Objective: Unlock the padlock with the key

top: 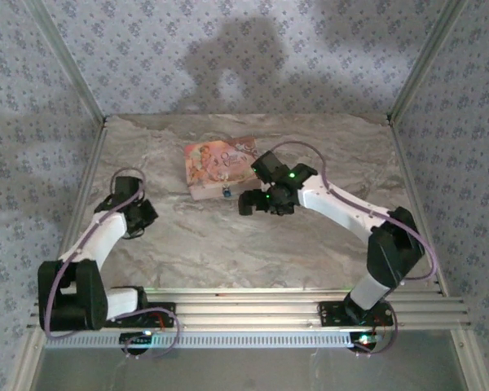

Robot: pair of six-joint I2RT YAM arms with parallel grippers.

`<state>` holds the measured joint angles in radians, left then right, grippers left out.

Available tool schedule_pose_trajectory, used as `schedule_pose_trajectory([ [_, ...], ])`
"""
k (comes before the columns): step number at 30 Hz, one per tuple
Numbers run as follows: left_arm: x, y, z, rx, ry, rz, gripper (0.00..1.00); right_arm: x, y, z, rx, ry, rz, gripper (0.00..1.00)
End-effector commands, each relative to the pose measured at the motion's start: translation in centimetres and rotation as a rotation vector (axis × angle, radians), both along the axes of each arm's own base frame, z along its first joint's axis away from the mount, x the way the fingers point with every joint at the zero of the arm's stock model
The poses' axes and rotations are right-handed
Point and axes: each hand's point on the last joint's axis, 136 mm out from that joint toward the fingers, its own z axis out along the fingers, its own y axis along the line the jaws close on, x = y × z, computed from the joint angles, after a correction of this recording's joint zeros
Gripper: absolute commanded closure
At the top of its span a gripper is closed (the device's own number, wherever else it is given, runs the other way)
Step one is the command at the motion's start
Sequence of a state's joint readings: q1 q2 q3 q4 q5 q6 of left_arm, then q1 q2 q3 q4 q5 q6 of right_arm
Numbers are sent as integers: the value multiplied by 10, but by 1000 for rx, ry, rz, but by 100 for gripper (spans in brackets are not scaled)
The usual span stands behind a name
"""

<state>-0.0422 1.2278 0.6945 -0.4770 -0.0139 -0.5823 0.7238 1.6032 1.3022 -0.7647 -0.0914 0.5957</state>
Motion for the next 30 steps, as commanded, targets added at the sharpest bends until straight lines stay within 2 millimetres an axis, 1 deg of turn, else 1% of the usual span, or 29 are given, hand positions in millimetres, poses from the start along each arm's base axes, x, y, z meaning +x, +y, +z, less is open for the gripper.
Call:
schedule_pose_trajectory([
  [1,22,-48,33,-71,-143,-191,100,5,-15,19,66,-70,-88,1],
  [2,25,-65,42,-114,-163,-243,100,4,-21,23,76,-85,-104,1],
  [3,27,-83,51,-167,-181,-305,100,1,-30,19,74,-88,-122,1],
  [4,29,-99,59,-219,-206,-368,100,-1,-36,20,81,-96,-134,1],
  [6,31,-133,80,-303,-279,-490,100,-5,-47,27,116,-122,-164,1],
  [8,30,-161,99,-353,-342,-608,100,-8,-56,34,169,-140,-191,2],
  [10,27,-183,116,-382,-383,-715,100,-10,-63,46,250,-162,-215,3],
  [12,20,-207,133,-433,-414,-837,100,-12,-67,60,349,-178,-219,5],
  [15,5,-234,155,-511,-458,-991,100,-11,-67,86,482,-229,-199,9],
  [17,-6,-247,169,-556,-494,-1079,100,-12,-61,101,545,-249,-169,12],
  [19,-18,-257,184,-607,-537,-1153,100,-13,-52,114,605,-256,-130,16],
  [21,-30,-264,195,-651,-567,-1213,100,-12,-41,125,674,-255,-90,21],
  [23,-40,-269,204,-679,-597,-1268,100,-12,-30,132,722,-255,-54,28],
  [26,-53,-274,211,-688,-611,-1334,100,-12,-14,144,765,-274,11,38],
  [30,-62,-279,217,-711,-588,-1378,100,-19,7,155,780,-303,123,49],
])
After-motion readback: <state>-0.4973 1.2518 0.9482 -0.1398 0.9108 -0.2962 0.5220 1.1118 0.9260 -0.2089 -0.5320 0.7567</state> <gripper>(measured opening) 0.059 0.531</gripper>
